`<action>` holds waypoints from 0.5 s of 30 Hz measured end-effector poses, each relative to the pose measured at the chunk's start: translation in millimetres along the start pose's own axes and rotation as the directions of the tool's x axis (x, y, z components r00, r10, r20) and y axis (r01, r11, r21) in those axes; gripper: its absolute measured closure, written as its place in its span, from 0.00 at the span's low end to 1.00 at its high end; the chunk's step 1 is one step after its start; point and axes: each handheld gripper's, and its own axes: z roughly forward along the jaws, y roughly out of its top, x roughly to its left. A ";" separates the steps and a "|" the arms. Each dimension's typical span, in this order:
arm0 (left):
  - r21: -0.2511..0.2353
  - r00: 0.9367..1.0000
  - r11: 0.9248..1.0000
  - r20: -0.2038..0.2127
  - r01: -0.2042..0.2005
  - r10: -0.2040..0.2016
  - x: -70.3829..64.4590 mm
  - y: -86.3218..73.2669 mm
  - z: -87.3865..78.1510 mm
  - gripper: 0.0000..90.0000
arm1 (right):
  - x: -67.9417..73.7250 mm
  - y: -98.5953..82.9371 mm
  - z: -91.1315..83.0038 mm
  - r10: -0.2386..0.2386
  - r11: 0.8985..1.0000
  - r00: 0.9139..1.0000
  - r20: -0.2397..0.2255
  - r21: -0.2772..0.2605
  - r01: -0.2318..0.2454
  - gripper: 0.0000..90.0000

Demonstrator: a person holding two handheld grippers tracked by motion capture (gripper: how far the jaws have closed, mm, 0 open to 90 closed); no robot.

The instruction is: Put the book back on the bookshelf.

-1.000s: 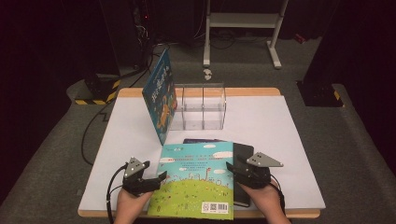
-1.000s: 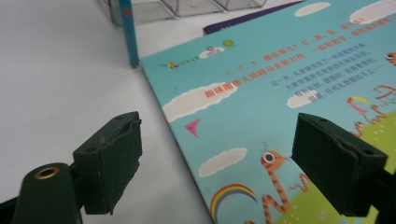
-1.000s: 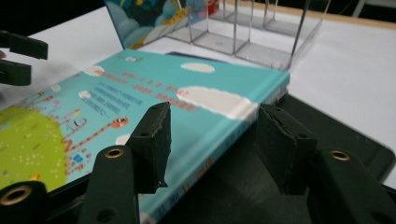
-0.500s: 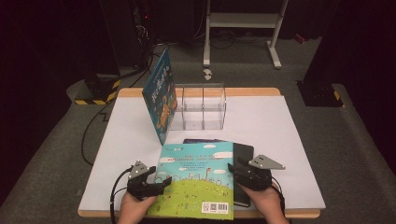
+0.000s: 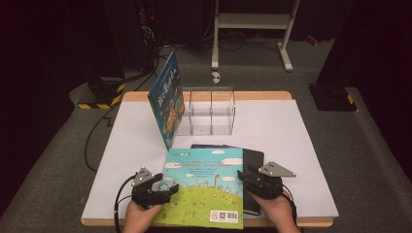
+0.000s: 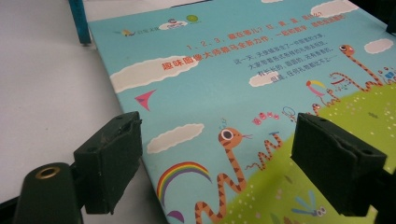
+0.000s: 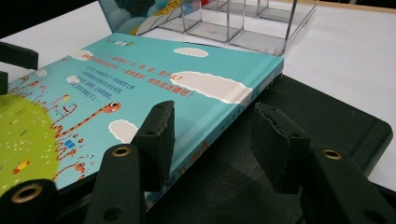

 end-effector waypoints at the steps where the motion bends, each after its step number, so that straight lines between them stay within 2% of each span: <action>1: 0.009 1.000 1.000 -0.002 -0.005 0.005 1.4 0.1 -0.3 0.18 | 0.0 0.0 -0.1 0.001 1.000 1.000 0.000 0.000 -0.001 0.54; 7: 0.051 1.000 0.999 -0.006 0.010 -0.010 1.9 -3.4 4.1 0.18 | -0.3 0.9 -2.7 0.004 1.000 1.000 0.011 -0.017 -0.004 0.56; 15: 0.055 0.999 0.998 -0.036 0.019 -0.017 3.1 -3.1 4.9 0.16 | -0.4 1.1 -3.3 0.001 1.000 1.000 0.021 -0.018 -0.001 0.56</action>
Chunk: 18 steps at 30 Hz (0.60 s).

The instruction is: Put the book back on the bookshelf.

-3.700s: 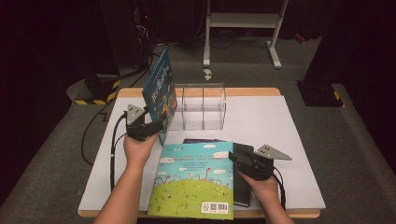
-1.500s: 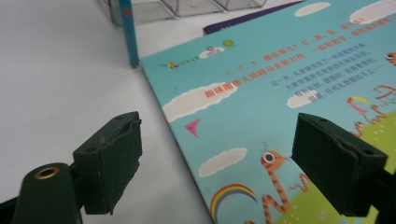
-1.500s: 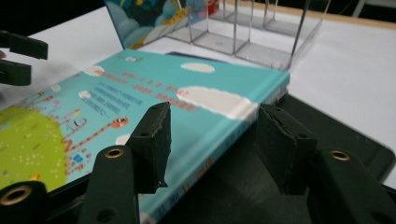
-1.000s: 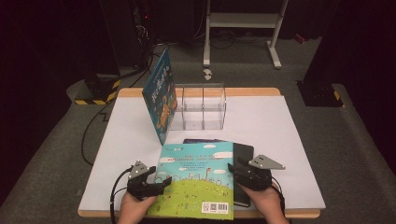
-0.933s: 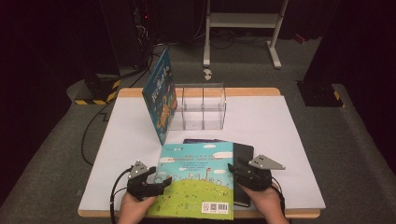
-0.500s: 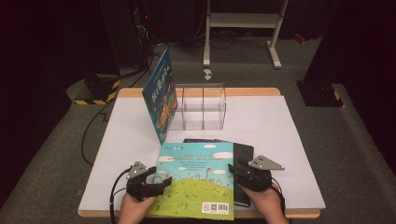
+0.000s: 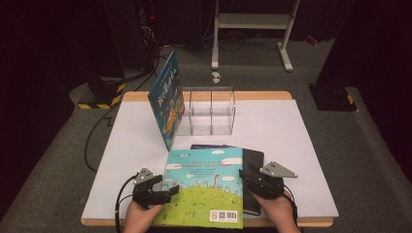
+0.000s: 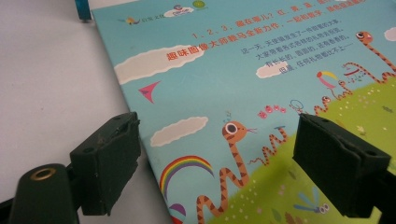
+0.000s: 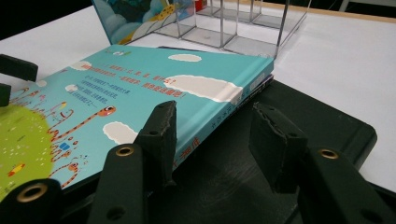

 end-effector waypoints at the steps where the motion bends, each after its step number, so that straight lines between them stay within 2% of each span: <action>1: 0.006 1.000 1.000 0.002 0.004 -0.004 0.0 -0.1 0.3 0.16 | -0.1 -0.2 0.0 0.001 1.000 1.000 -0.001 -0.001 -0.001 0.56; 6: 0.020 1.000 1.000 -0.010 0.018 -0.018 -0.5 -1.1 3.7 0.16 | 0.5 0.2 -0.2 0.000 1.000 1.000 0.001 -0.004 0.000 0.56; 9: 0.029 1.000 1.000 -0.017 0.006 -0.006 -1.1 -1.9 4.1 0.15 | 0.9 0.5 -0.1 0.000 1.000 1.000 0.000 -0.006 0.000 0.55; 14: 0.026 1.000 1.000 -0.028 0.013 -0.012 -3.3 -2.4 5.1 0.16 | 1.8 1.4 0.2 -0.001 1.000 1.000 -0.010 -0.004 0.001 0.54; 18: 0.040 1.000 0.999 -0.008 0.008 -0.008 -5.8 -3.5 5.5 0.17 | 2.8 2.0 1.6 -0.002 1.000 1.000 -0.018 -0.003 0.002 0.53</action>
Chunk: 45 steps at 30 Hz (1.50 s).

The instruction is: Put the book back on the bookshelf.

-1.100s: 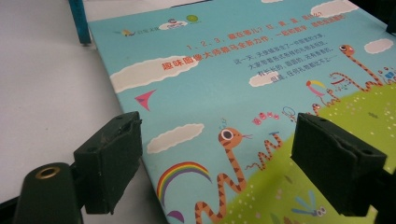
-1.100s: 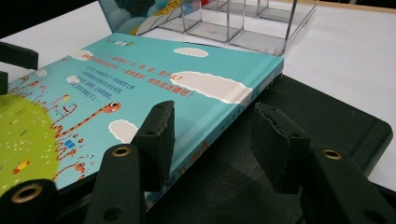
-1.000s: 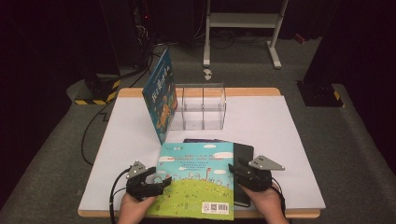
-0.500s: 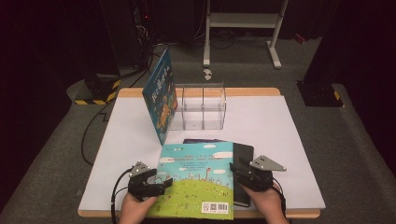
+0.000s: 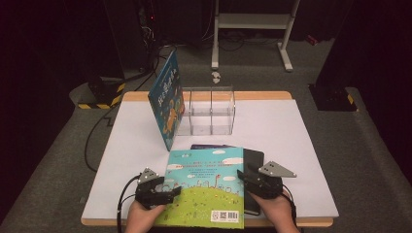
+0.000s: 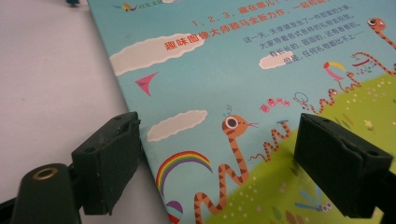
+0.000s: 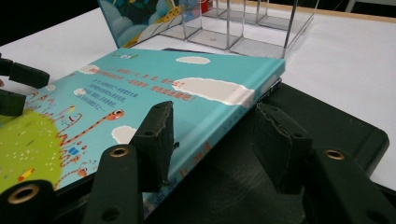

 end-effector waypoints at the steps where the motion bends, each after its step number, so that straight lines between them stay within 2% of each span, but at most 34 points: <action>1: -0.001 1.000 1.000 0.004 -0.003 0.003 -1.8 -0.8 1.1 0.17 | 0.1 0.2 0.1 0.000 1.000 1.000 0.000 -0.001 0.000 0.53; 5: 0.010 1.000 1.000 0.024 -0.019 0.019 -9.4 -2.3 5.9 0.17 | -1.5 0.3 -1.0 0.004 1.000 1.000 0.001 -0.006 -0.004 0.51; 8: 0.009 0.999 0.999 0.024 -0.038 0.037 -14.0 -3.0 8.4 0.16 | -4.7 0.2 -4.1 0.017 1.000 1.000 0.009 -0.009 -0.017 0.48; 9: -0.002 0.999 1.000 0.024 -0.029 0.029 -15.3 -3.2 9.5 0.16 | -5.7 -0.1 -5.1 0.026 1.000 1.000 0.009 -0.009 -0.026 0.47; 16: -0.014 0.999 0.999 0.025 -0.043 0.043 -15.9 -2.7 9.4 0.17 | -7.1 -2.0 -8.3 0.048 0.999 0.999 0.001 0.003 -0.048 0.44; 20: -0.018 0.999 0.999 0.030 -0.044 0.045 -16.0 -2.0 8.4 0.17 | -6.7 -2.0 -8.0 0.040 0.999 0.999 0.008 0.010 -0.040 0.44; 23: -0.054 0.997 0.997 0.049 -0.048 0.051 -15.8 1.1 3.9 0.17 | -6.9 -1.7 -6.3 0.035 0.999 0.999 0.017 0.026 -0.035 0.45; 26: -0.140 0.995 0.990 0.094 -0.004 0.017 -15.3 10.0 -5.6 0.23 | -8.6 -4.1 -2.7 0.027 0.998 0.999 0.023 0.060 -0.028 0.45; 27: -0.140 0.996 0.990 0.082 -0.003 0.015 -15.6 11.5 -6.2 0.23 | -9.0 -5.3 -2.0 0.028 0.997 0.999 0.025 0.065 -0.029 0.45; 29: -0.113 0.998 0.993 0.057 -0.032 0.039 -14.1 7.9 -3.3 0.21 | -10.7 -8.1 -0.5 0.037 0.997 0.999 0.022 0.072 -0.039 0.45; 31: -0.088 0.997 0.996 0.074 -0.013 0.020 -13.0 3.8 -1.3 0.20 | -11.0 -8.1 -0.8 0.040 0.997 0.999 0.018 0.064 -0.041 0.45; 35: -0.092 0.997 0.995 0.072 -0.026 0.033 -14.9 4.8 -2.4 0.19 | -10.5 -8.7 -1.0 0.040 0.997 0.999 0.023 0.061 -0.041 0.45; 45: -0.105 0.997 0.994 0.063 -0.031 0.038 -20.9 3.7 2.0 0.19 | -19.1 -10.6 0.1 0.116 0.991 0.993 -0.023 0.071 -0.114 0.41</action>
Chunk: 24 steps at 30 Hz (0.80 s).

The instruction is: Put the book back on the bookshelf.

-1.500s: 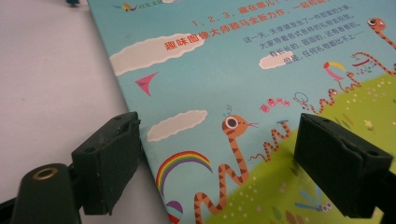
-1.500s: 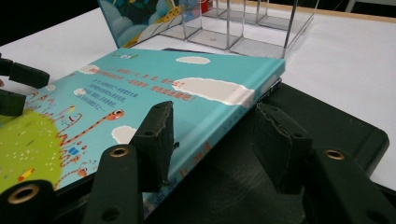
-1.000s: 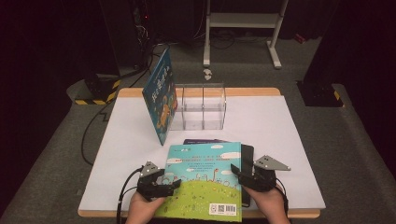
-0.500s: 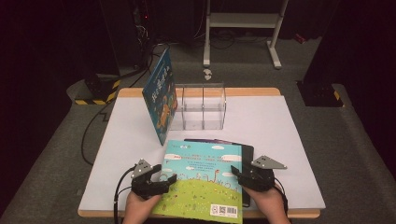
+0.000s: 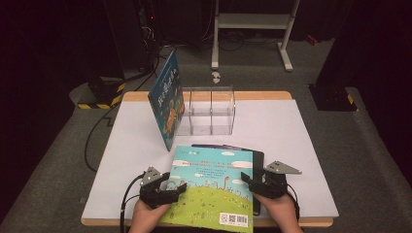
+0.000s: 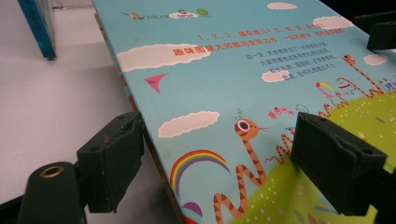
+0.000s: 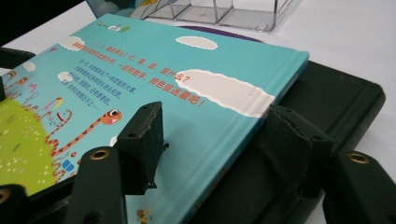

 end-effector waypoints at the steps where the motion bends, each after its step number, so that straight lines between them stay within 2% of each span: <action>1: 0.002 1.000 1.000 0.000 -0.003 0.003 -1.0 0.0 0.9 0.19 | -0.2 0.1 0.5 0.002 1.000 1.000 0.003 0.000 -0.002 0.39; 7: 0.017 1.000 1.000 0.001 -0.022 0.022 -5.8 1.4 7.2 0.19 | -2.2 2.5 -1.2 -0.009 1.000 0.999 0.045 0.006 0.009 0.40; 9: 0.007 0.997 0.997 -0.013 -0.078 0.078 -9.3 0.7 9.9 0.20 | -3.9 3.4 -1.3 -0.007 1.000 0.999 0.054 0.003 0.007 0.40; 11: -0.007 0.989 0.990 -0.042 -0.140 0.139 -13.5 0.8 13.1 0.23 | -5.8 4.8 0.0 -0.007 1.000 0.999 0.053 -0.004 0.007 0.40; 12: -0.013 0.987 0.988 -0.051 -0.156 0.155 -15.4 0.8 14.7 0.25 | -6.8 6.0 1.1 -0.005 1.000 0.999 0.054 -0.005 0.005 0.40; 13: -0.009 0.982 0.983 -0.023 -0.185 0.185 -17.2 1.5 15.7 0.26 | -7.5 7.1 1.8 -0.006 1.000 0.999 0.054 -0.005 0.006 0.40; 14: -0.004 0.987 0.988 0.039 -0.156 0.156 -20.3 2.0 17.1 0.42 | -8.2 9.1 3.2 -0.009 1.000 0.998 0.056 -0.005 0.010 0.40; 15: 0.012 0.983 0.984 0.030 -0.179 0.179 -24.7 1.7 21.5 0.37 | -8.4 10.4 4.7 -0.007 1.000 0.998 0.056 -0.001 0.007 0.40; 16: 0.012 0.979 0.979 0.001 -0.202 0.202 -25.8 2.7 23.5 0.35 | -8.5 11.8 5.3 -0.010 1.000 0.998 0.057 0.002 0.010 0.40; 17: -0.001 0.980 0.981 -0.024 -0.195 0.195 -25.3 6.0 23.6 0.29 | -8.1 12.3 5.4 -0.013 1.000 0.998 0.060 0.008 0.013 0.40; 19: -0.041 0.990 0.989 -0.007 -0.140 0.140 -19.1 13.9 17.0 0.32 | -7.5 11.5 5.4 -0.027 1.000 0.997 0.068 0.017 0.026 0.39; 20: -0.042 0.992 0.991 -0.018 -0.124 0.124 -14.7 15.7 14.8 0.33 | -8.0 10.7 4.4 -0.026 1.000 0.998 0.064 0.015 0.025 0.39; 23: 0.015 0.996 0.996 -0.024 -0.085 0.086 0.6 12.7 7.1 0.30 | -10.2 9.5 0.2 -0.020 1.000 0.998 0.062 0.023 0.019 0.37; 24: 0.032 0.998 0.998 -0.012 -0.056 0.056 4.2 10.1 4.5 0.27 | -10.7 9.1 -1.4 -0.015 1.000 0.998 0.060 0.026 0.014 0.36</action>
